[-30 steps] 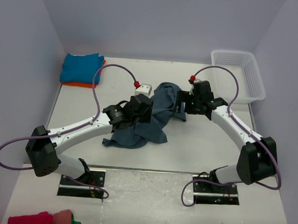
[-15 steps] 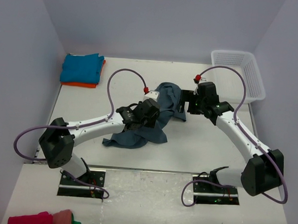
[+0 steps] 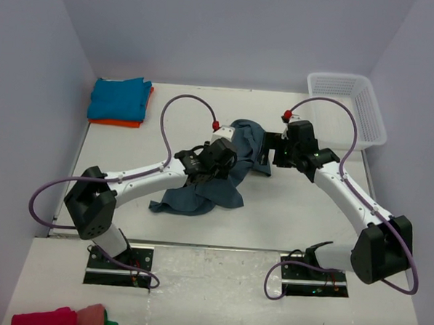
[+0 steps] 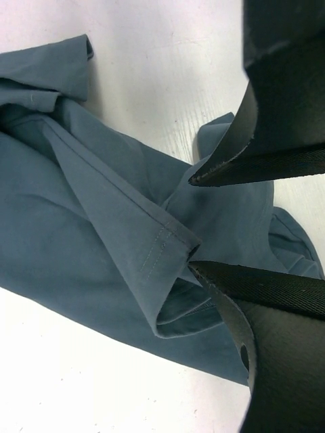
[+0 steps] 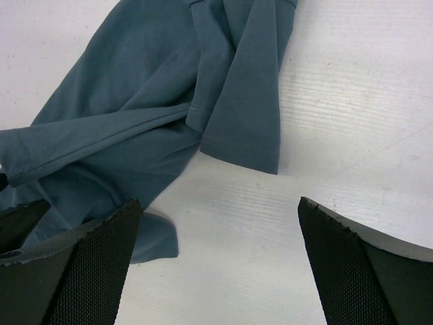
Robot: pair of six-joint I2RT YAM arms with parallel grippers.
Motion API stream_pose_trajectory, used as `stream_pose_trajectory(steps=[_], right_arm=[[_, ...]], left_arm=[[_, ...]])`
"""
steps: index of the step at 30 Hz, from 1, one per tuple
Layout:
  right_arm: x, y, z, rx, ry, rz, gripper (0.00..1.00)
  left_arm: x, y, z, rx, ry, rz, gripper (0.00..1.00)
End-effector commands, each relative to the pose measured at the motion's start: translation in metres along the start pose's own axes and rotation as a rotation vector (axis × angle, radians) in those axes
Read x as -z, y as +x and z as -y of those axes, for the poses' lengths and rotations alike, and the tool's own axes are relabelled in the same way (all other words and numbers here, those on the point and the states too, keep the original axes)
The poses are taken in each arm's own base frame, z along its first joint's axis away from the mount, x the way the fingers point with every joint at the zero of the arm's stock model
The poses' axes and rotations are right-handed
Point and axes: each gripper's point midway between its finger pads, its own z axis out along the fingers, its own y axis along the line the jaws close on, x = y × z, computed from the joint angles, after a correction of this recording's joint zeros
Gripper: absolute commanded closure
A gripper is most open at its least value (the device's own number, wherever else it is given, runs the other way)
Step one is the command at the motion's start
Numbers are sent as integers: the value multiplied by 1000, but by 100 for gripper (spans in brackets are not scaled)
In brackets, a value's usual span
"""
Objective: Fold and stack the t-shirts
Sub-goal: Flatten out the tshirt
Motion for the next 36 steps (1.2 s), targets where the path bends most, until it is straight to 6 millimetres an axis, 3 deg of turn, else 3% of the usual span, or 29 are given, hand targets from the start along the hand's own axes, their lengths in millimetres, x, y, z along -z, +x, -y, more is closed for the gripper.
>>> stream_pose_trajectory(steps=[1, 22, 27, 29, 31, 35, 36], right_arm=[[0, -3, 4, 11, 18, 28, 1], [-10, 5, 1, 11, -4, -1, 1], [-12, 7, 1, 12, -6, -8, 1], [-14, 10, 2, 9, -5, -14, 1], [-14, 10, 2, 7, -5, -16, 1], [-15, 12, 6, 4, 19, -23, 1], [-15, 12, 7, 5, 28, -23, 1]], left_arm=[[-7, -22, 1, 5, -14, 56, 51], [-17, -32, -17, 21, -63, 77, 57], [-17, -38, -18, 24, -68, 93, 68], [-18, -40, -21, 26, -79, 100, 78], [-19, -42, -24, 26, -90, 105, 80], [-20, -49, -32, 36, -115, 121, 100], [-20, -51, -35, 40, -121, 126, 100]])
